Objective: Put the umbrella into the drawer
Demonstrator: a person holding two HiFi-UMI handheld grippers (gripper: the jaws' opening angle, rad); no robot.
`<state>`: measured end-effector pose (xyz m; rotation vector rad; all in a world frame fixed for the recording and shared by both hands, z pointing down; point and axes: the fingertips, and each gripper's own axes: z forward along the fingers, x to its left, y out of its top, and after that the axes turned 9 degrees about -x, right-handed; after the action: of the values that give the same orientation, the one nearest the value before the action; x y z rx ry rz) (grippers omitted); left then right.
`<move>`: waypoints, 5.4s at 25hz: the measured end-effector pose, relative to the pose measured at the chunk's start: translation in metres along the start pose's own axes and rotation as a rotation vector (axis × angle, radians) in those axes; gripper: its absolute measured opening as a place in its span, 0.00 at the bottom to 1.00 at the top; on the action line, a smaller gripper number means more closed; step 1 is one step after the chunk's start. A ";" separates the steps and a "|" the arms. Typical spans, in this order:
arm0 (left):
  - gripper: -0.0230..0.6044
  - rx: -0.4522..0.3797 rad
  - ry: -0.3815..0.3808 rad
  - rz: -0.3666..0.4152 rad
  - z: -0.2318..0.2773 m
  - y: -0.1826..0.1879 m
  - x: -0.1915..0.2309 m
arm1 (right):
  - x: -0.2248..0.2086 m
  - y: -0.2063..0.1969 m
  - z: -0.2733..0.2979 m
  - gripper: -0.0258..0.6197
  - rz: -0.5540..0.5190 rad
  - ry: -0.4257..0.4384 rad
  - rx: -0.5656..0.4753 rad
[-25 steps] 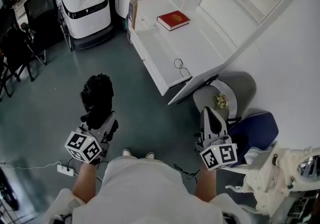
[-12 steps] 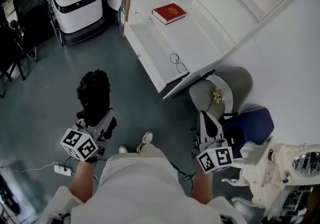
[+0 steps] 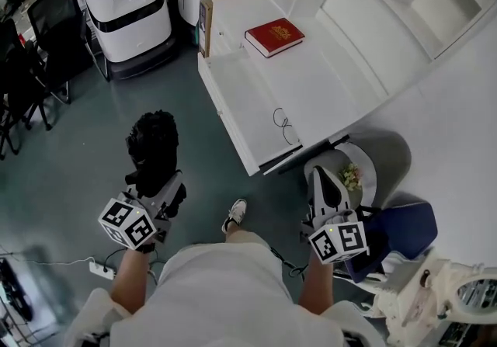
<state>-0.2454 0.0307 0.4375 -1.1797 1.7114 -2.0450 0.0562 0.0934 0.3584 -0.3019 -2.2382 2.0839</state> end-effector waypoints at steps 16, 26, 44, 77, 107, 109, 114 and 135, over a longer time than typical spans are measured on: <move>0.41 0.020 0.041 0.022 0.166 0.003 -0.028 | -0.137 0.005 0.129 0.04 0.063 0.161 -0.001; 0.41 0.161 -0.058 0.024 0.210 -0.029 -0.027 | -0.155 -0.024 0.127 0.04 0.104 0.075 0.061; 0.42 0.413 -0.155 -0.155 0.315 -0.126 0.033 | -0.141 -0.044 0.154 0.04 0.060 -0.091 0.175; 0.42 0.555 0.305 -0.498 0.435 -0.282 0.077 | -0.204 -0.044 0.092 0.04 0.019 -0.197 0.261; 0.43 0.707 0.417 -0.426 0.449 -0.356 0.132 | -0.210 -0.073 0.044 0.04 0.082 -0.318 0.335; 0.43 0.717 0.416 -0.420 0.450 -0.359 0.133 | -0.211 -0.073 0.042 0.04 0.084 -0.329 0.332; 0.44 0.732 0.422 -0.382 0.453 -0.366 0.135 | -0.211 -0.073 0.035 0.04 0.107 -0.347 0.330; 0.62 0.747 0.353 -0.317 0.459 -0.349 0.114 | -0.221 -0.075 0.040 0.04 0.182 -0.331 0.249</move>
<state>0.1067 -0.2696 0.8002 -0.8966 0.7130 -2.8380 0.2584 0.0078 0.4483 -0.1582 -2.1439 2.6510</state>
